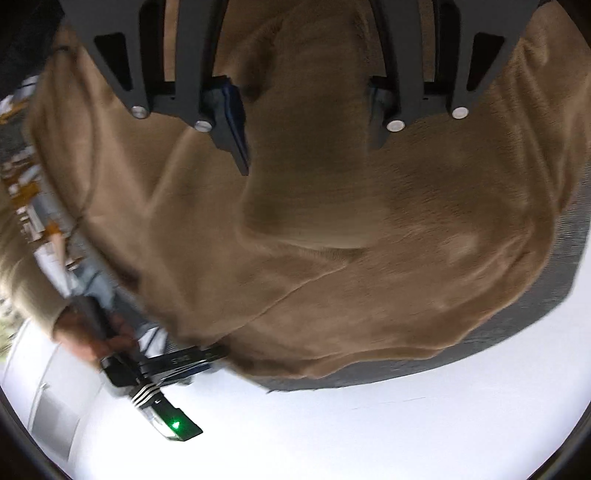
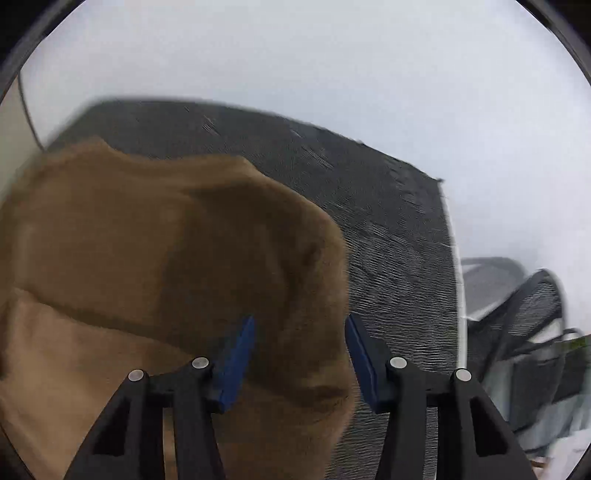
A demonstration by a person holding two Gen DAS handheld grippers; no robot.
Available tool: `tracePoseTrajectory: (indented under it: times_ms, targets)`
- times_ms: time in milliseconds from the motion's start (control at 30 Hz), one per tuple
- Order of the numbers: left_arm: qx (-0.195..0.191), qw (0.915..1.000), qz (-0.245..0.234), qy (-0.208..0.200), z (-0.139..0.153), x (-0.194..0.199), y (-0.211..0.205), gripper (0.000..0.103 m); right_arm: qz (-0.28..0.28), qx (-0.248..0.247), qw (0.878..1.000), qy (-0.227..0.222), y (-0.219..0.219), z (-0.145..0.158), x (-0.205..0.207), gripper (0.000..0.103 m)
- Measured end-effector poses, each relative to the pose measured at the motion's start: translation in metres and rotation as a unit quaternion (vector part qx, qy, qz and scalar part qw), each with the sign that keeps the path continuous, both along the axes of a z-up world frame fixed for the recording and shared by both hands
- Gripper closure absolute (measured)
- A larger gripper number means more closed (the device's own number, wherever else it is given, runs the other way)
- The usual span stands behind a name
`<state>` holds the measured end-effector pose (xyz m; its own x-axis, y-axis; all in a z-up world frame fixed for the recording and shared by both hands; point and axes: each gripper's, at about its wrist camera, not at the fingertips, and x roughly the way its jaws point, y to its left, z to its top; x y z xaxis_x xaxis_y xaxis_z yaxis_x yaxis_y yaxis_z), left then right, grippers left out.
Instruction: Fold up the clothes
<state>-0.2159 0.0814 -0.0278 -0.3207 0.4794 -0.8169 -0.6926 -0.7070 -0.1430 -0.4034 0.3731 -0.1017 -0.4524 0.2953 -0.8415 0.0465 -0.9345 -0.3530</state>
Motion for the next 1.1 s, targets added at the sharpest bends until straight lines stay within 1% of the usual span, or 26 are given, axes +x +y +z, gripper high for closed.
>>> tracePoseTrajectory:
  times_ms: [33, 67, 100, 167, 233, 300, 333, 367, 400, 433, 467, 500, 533, 633, 667, 733, 833, 900, 967, 1000, 1033, 1067, 1100]
  targets:
    - [-0.002, 1.0, 0.003, 0.002, -0.002, 0.0, -0.001, 0.038, -0.002, 0.023, 1.0, -0.003, 0.002, -0.005, 0.0, 0.05]
    - [0.0, 1.0, 0.006, 0.002, -0.003, -0.001, -0.003, 0.035, -0.001, 0.035, 0.999, -0.006, 0.005, -0.007, 0.001, 0.049]
    - [0.002, 1.0, 0.008, 0.002, -0.004, -0.002, -0.005, 0.033, -0.004, 0.037, 0.999, -0.009, 0.009, -0.009, 0.002, 0.047]
    - [0.016, 0.9997, 0.017, -0.012, -0.005, -0.01, -0.007, 0.029, -0.022, 0.001, 1.0, -0.019, 0.022, -0.009, 0.001, 0.043]
    - [0.039, 0.9983, 0.028, -0.033, -0.006, -0.02, -0.012, 0.026, -0.036, -0.052, 0.998, -0.028, 0.034, -0.01, 0.0, 0.042]
    - [0.065, 0.9953, 0.041, -0.06, -0.007, -0.033, -0.016, 0.025, -0.043, -0.11, 0.992, -0.038, 0.044, -0.011, -0.001, 0.043]
    - [0.079, 0.993, 0.047, -0.075, -0.008, -0.039, -0.018, 0.025, -0.033, -0.146, 0.988, -0.044, 0.044, -0.013, 0.001, 0.057]
    - [0.093, 0.9901, 0.054, -0.09, -0.008, -0.044, -0.021, 0.025, -0.025, -0.166, 0.985, -0.045, 0.044, -0.014, 0.003, 0.083]
    - [0.107, 0.9867, 0.062, -0.105, -0.008, -0.048, -0.024, 0.026, -0.017, -0.161, 0.986, -0.04, 0.042, -0.012, 0.005, 0.083]
    - [0.122, 0.9826, 0.071, -0.121, -0.009, -0.052, -0.027, 0.03, -0.011, -0.153, 0.987, -0.035, 0.04, -0.011, 0.007, 0.085]
    - [0.13, 0.9798, 0.079, -0.13, -0.008, -0.056, -0.029, 0.053, -0.007, -0.141, 0.99, -0.023, 0.041, -0.008, 0.009, 0.086]
    - [0.137, 0.9775, 0.087, -0.135, -0.006, -0.059, -0.031, 0.071, -0.011, -0.132, 0.991, -0.007, 0.045, -0.004, 0.01, 0.087]
    - [0.143, 0.9751, 0.095, -0.14, -0.005, -0.063, -0.032, 0.071, -0.02, -0.127, 0.992, 0.008, 0.05, 0.002, 0.011, 0.088]
    - [0.16, 0.9735, 0.12, -0.111, 0.011, -0.068, -0.036, 0.074, -0.045, -0.09, 0.994, 0.053, 0.068, 0.021, 0.011, 0.091]
    - [0.17, 0.9724, 0.127, -0.098, 0.018, -0.07, -0.037, 0.074, -0.05, -0.078, 0.994, 0.062, 0.07, 0.024, 0.012, 0.092]
    - [0.191, 0.9692, 0.14, -0.069, 0.034, -0.072, -0.041, 0.074, -0.059, -0.071, 0.993, 0.073, 0.073, 0.028, 0.013, 0.092]
    - [0.21, 0.9636, 0.163, -0.028, 0.051, -0.075, -0.049, 0.074, -0.068, -0.062, 0.993, 0.068, 0.074, 0.015, 0.007, 0.092]
    - [0.189, 0.9651, 0.178, -0.03, 0.047, -0.086, -0.049, 0.069, -0.072, -0.066, 0.993, 0.06, 0.074, 0.004, 0.003, 0.092]
    - [0.152, 0.9671, 0.195, -0.062, 0.028, -0.101, -0.046, 0.067, -0.081, -0.076, 0.992, 0.061, 0.075, -0.005, -0.002, 0.091]
    - [0.133, 0.9666, 0.204, -0.08, 0.017, -0.108, -0.045, 0.06, -0.082, -0.087, 0.991, 0.061, 0.076, -0.007, -0.003, 0.091]
    - [0.123, 0.9657, 0.21, -0.09, 0.008, -0.113, -0.046, 0.059, -0.083, -0.096, 0.99, 0.061, 0.077, -0.007, -0.004, 0.091]
    - [0.116, 0.9648, 0.215, -0.097, 0.0, -0.117, -0.047, 0.057, -0.083, -0.104, 0.989, 0.062, 0.077, -0.006, -0.003, 0.087]
    - [0.108, 0.9638, 0.221, -0.103, -0.008, -0.12, -0.048, 0.055, -0.084, -0.112, 0.988, 0.064, 0.078, -0.004, -0.002, 0.085]
